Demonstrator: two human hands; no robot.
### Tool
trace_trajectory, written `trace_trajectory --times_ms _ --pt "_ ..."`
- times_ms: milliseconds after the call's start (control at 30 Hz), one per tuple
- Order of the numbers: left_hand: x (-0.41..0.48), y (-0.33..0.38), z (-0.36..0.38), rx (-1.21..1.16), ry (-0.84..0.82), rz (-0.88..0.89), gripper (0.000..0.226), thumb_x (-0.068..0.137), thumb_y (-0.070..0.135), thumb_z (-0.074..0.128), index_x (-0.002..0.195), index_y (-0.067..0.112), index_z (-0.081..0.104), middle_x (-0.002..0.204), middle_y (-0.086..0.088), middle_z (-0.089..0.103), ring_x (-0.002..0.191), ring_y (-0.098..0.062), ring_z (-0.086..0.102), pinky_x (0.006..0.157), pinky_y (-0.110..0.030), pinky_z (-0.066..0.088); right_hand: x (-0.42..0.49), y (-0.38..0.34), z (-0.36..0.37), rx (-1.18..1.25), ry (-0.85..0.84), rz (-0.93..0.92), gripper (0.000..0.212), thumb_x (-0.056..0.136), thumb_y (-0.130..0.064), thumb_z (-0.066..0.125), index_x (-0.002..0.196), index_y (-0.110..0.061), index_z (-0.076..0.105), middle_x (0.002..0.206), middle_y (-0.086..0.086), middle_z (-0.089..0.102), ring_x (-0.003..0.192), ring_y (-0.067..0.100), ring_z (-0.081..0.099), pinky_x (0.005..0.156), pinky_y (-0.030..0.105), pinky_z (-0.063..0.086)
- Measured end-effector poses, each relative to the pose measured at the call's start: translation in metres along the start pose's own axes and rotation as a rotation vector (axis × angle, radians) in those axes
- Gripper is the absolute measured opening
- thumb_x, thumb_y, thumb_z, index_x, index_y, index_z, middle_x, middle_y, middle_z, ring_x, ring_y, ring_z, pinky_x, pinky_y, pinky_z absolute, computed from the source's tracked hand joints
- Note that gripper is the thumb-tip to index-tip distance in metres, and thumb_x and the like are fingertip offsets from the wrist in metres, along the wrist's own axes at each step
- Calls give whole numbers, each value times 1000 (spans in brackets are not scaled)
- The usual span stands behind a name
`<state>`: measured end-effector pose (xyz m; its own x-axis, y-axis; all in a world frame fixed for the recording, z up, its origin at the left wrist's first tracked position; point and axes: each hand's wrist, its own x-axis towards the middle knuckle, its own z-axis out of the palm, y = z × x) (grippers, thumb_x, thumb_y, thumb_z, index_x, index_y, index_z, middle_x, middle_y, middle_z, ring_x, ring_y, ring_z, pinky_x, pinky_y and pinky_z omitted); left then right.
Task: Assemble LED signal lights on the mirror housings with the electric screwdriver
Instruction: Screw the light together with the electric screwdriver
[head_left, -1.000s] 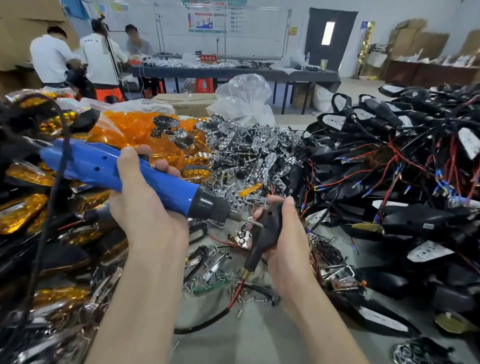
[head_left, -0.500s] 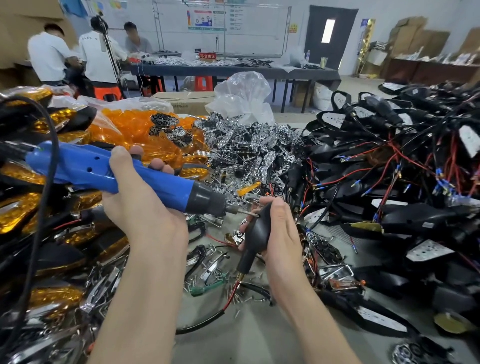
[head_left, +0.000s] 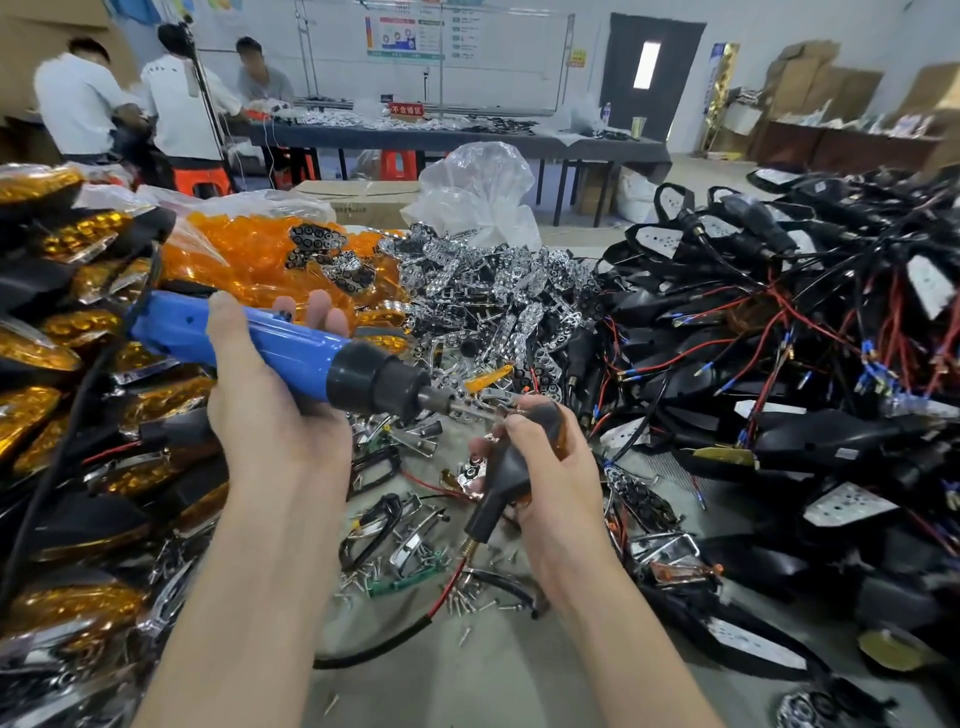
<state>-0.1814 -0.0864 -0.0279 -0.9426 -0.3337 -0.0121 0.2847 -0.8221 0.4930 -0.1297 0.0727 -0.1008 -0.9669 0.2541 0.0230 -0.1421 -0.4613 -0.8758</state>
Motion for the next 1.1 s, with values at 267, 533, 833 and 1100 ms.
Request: trace_trajectory --times_ms 267,533,833,1100 --pt "5 -7 -16 24 35 -102 19 96 33 60 92 15 60 69 4 59 58 -10 57 63 -22 52 -1 -1 1 -39 -41 -4 15 82 -20 72 94 -24 63 78 1 63 63 17 62 51 32 53" --pt "6 -15 -28 -31 -7 -98 15 95 26 60 84 16 55 64 5 60 52 -9 58 58 -19 52 1 -2 -1 42 -22 47 9 98 -20 65 91 -24 63 76 0 66 66 19 68 48 28 50" --pt "7 -14 -28 -13 33 -113 16 95 28 60 86 16 56 67 5 60 56 -10 55 60 -22 52 4 -3 3 150 -12 171 21 88 -42 70 88 -22 73 75 2 63 60 17 62 52 31 55" --pt "5 -11 -29 -66 79 -110 17 96 26 60 86 13 56 61 3 63 47 -9 58 52 -19 51 3 -5 0 196 -54 198 25 98 -32 63 75 -24 70 79 2 65 64 16 63 49 28 51"
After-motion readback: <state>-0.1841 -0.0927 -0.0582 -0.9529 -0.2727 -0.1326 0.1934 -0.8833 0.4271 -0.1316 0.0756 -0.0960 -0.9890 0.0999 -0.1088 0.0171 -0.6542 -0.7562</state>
